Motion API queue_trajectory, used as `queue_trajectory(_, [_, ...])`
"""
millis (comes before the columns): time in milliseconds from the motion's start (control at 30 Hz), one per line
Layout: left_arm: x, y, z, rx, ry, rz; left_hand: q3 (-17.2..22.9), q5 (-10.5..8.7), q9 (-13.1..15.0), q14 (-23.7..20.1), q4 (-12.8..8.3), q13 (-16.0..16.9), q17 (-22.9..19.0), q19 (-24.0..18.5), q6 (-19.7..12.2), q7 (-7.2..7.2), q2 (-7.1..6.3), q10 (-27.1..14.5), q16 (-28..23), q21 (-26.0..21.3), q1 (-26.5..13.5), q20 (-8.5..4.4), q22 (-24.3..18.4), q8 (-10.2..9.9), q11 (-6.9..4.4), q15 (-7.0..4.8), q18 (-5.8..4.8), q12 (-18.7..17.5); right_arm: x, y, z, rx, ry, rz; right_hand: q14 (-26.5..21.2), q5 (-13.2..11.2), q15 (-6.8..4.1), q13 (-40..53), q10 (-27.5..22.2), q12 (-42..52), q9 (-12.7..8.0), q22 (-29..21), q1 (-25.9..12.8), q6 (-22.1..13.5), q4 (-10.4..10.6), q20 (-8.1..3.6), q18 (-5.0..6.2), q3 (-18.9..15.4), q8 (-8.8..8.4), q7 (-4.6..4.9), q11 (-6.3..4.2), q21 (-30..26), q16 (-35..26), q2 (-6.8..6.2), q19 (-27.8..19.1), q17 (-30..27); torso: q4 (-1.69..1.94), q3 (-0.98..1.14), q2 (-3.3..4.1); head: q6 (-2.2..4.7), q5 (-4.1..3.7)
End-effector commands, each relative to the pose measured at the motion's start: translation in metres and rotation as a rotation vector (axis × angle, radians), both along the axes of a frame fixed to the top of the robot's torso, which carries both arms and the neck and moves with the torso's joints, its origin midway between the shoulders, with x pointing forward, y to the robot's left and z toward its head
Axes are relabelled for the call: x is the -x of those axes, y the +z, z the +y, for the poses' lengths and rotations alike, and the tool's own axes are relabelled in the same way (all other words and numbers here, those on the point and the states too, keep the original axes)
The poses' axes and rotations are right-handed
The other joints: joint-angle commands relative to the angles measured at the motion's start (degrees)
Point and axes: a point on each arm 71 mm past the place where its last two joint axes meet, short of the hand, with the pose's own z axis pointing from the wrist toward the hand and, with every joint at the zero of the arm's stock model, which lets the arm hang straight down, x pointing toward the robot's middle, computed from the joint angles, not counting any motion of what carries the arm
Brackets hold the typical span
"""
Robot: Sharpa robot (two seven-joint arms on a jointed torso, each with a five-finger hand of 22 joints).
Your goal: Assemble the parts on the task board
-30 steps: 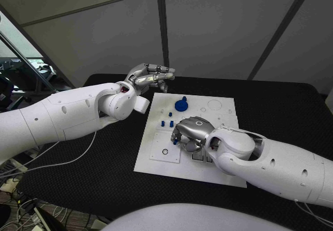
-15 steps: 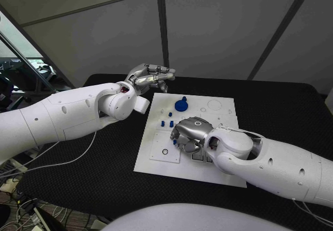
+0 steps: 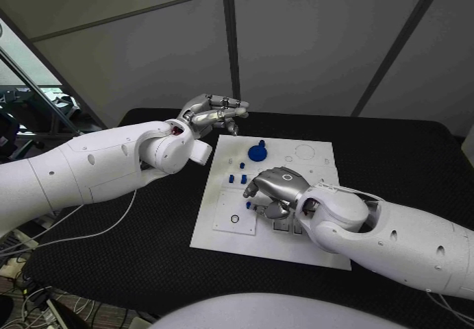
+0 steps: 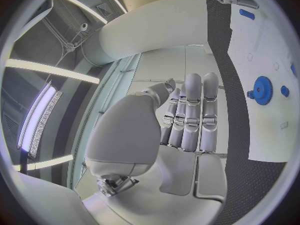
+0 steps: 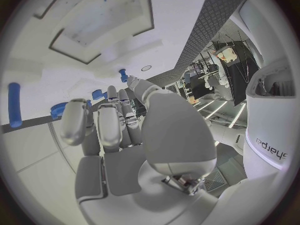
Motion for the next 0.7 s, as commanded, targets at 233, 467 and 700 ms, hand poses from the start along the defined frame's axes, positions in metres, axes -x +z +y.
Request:
queue_trajectory(233, [0.0,0.0,0.003,0.004,-0.005,0.003,-0.3,-0.04,0.0,-0.4,0.0,0.0,0.0,-0.5,-0.2,0.32,0.2,-0.5,0.2,-0.3,-0.5,-0.09,-0.1,0.0,0.05,-0.03,0.68,0.3,0.001,0.026,-0.04,-0.11,-0.1,-0.011,1.1,0.4,0.21,-0.2,0.2,0.7,0.1,0.0,-0.2,-0.3,0.1,-0.05,0.68,-0.8,0.13,-0.64,-0.43,-0.2,-0.3,-0.79,-0.2,-0.4,-0.29,-0.01,-0.14,0.98,-1.0])
queue_trajectory(467, [0.0,-0.002,0.002,0.001,-0.005,0.006,-0.3,-0.03,0.0,-0.5,-0.1,0.0,-0.1,-0.5,-0.3,0.31,0.22,-0.5,0.3,-0.4,-0.4,-0.08,-0.1,0.0,0.05,-0.03,0.69,0.3,-0.024,0.048,-0.072,-0.035,-0.228,-0.021,1.2,-1.3,-0.09,-0.7,-1.3,0.8,0.0,-0.3,-0.5,-1.2,0.3,-0.37,0.73,-2.7,0.08,-1.33,-0.77,-0.5,-0.4,-1.59,-0.2,-0.7,-0.54,0.17,-0.38,1.7,-1.93])
queue_trajectory(700, [0.0,-0.004,-0.001,0.002,-0.012,0.007,-0.3,-0.03,0.0,-0.5,-0.1,0.0,-0.1,-0.5,-0.3,0.31,0.22,-0.5,0.3,-0.4,-0.4,-0.08,-0.1,0.0,0.05,-0.03,0.69,0.3,-0.042,0.049,-0.091,0.047,-0.266,0.015,1.3,-2.0,-0.15,-1.1,-3.4,1.0,0.0,-1.3,0.0,-1.9,0.5,-0.47,0.92,-4.8,0.07,-1.79,-0.76,-1.3,-0.2,-1.25,-0.7,-0.7,-0.43,0.04,-0.27,2.17,-2.29])
